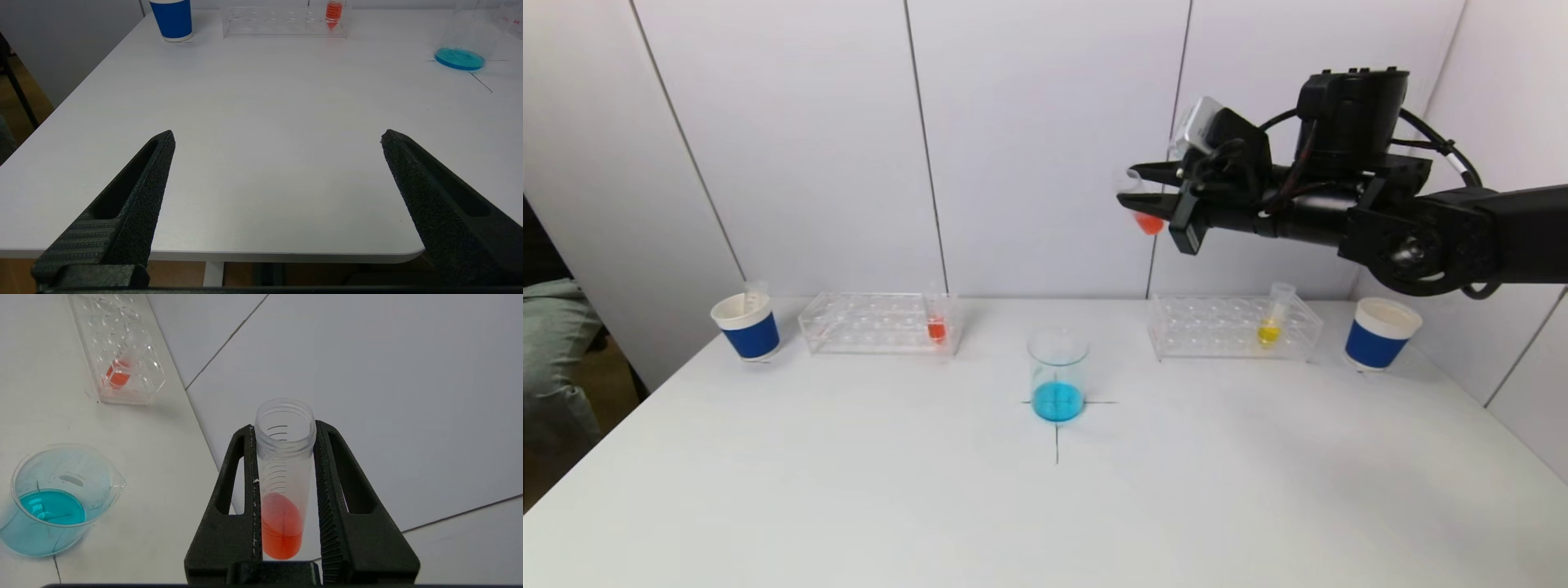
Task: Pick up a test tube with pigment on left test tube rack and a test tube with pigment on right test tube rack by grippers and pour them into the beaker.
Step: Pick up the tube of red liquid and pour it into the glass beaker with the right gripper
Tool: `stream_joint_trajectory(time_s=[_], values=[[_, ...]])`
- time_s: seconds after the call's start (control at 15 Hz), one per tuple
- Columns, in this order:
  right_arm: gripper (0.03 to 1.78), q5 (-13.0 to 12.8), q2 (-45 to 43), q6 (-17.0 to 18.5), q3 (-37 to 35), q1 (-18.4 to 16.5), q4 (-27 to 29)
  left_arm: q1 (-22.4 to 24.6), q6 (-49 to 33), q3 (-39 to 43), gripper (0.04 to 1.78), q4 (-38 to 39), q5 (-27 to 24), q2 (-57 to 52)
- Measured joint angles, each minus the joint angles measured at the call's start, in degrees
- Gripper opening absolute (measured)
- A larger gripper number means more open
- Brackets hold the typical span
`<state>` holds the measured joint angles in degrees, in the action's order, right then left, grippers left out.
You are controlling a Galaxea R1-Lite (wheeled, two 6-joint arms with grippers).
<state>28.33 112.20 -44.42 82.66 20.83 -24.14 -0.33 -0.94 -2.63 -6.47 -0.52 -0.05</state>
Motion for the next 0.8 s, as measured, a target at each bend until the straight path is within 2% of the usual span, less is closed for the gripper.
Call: stream_joint_trajectory(time_s=[0.2, 0.53, 0.8], values=[[0.45, 2.9, 1.4, -4.8, -0.3, 0.2, -0.1, 0.0, 0.0, 0.0, 1.76, 0.0, 0.0, 0.0], [0.45, 6.0, 2.5, -12.5, -1.6, 2.2, -0.1, 0.0, 0.0, 0.0, 1.76, 0.0, 0.0, 0.0], [0.45, 8.5, 3.6, -21.1, -3.1, 3.2, -0.2, 0.0, 0.0, 0.0, 1.76, 0.0, 0.0, 0.0]])
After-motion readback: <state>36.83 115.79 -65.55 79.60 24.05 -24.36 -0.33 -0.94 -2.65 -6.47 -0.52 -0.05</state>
